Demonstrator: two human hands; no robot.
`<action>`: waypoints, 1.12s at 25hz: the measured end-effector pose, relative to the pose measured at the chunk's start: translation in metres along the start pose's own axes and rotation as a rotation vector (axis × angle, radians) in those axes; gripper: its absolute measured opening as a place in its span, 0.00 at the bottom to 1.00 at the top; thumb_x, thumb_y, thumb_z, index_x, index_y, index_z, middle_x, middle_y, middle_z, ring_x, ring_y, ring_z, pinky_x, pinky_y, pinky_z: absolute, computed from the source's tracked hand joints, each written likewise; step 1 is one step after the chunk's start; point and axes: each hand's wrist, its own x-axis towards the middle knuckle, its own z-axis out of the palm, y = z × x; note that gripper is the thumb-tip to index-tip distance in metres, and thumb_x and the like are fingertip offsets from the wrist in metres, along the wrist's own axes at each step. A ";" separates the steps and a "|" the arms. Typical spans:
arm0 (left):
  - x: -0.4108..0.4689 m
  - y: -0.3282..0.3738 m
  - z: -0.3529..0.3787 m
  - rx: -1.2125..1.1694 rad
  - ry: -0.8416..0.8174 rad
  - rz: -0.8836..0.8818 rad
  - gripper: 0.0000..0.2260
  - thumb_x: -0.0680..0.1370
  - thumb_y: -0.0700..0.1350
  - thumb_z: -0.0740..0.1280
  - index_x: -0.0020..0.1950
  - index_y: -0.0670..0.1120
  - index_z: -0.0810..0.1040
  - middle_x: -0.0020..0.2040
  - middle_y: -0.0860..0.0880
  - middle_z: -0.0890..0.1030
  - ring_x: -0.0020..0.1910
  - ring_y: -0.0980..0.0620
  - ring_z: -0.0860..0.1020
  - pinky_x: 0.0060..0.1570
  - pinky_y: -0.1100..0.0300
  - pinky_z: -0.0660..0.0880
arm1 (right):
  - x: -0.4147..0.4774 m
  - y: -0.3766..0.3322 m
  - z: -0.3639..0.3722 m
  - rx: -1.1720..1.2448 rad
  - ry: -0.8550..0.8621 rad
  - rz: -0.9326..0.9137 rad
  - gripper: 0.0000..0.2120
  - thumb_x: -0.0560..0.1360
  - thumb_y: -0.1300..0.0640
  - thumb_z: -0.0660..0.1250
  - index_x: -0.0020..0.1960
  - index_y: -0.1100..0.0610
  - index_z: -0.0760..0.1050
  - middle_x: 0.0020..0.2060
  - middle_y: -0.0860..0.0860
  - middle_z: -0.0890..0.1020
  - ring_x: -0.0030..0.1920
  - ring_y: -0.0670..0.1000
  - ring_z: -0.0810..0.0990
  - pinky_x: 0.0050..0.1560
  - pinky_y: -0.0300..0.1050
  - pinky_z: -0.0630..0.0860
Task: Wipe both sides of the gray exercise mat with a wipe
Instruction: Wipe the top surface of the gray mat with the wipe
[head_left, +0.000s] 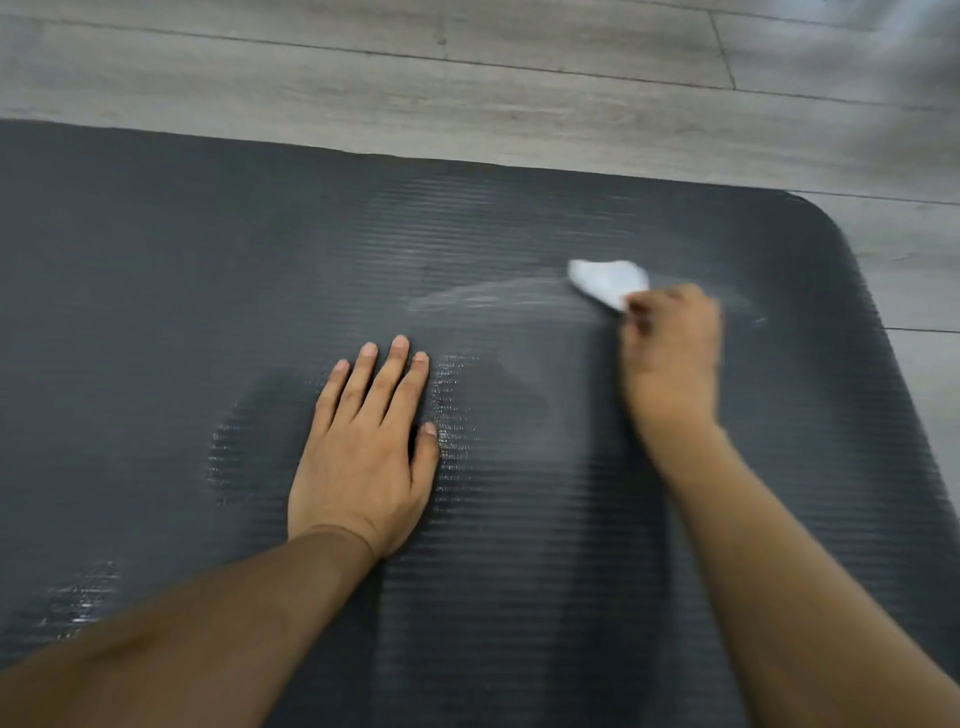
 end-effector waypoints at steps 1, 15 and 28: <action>0.000 0.000 0.000 0.001 0.001 0.001 0.28 0.83 0.54 0.48 0.82 0.46 0.59 0.83 0.48 0.57 0.82 0.47 0.53 0.80 0.46 0.52 | 0.000 0.033 -0.017 -0.055 0.014 0.116 0.08 0.73 0.65 0.65 0.48 0.63 0.81 0.45 0.63 0.77 0.47 0.66 0.73 0.49 0.56 0.70; -0.074 0.009 -0.060 0.086 -0.310 0.084 0.37 0.74 0.69 0.57 0.79 0.54 0.59 0.80 0.47 0.58 0.76 0.42 0.64 0.69 0.42 0.66 | -0.023 0.056 -0.024 -0.007 0.173 0.304 0.16 0.77 0.61 0.56 0.59 0.56 0.79 0.56 0.56 0.77 0.60 0.58 0.71 0.59 0.43 0.67; -0.080 0.004 -0.061 0.081 -0.711 0.057 0.59 0.69 0.72 0.70 0.77 0.59 0.25 0.78 0.52 0.24 0.78 0.45 0.27 0.77 0.35 0.39 | -0.099 -0.156 0.000 0.249 -0.351 -0.417 0.07 0.70 0.65 0.68 0.46 0.59 0.83 0.43 0.56 0.77 0.46 0.58 0.73 0.46 0.51 0.72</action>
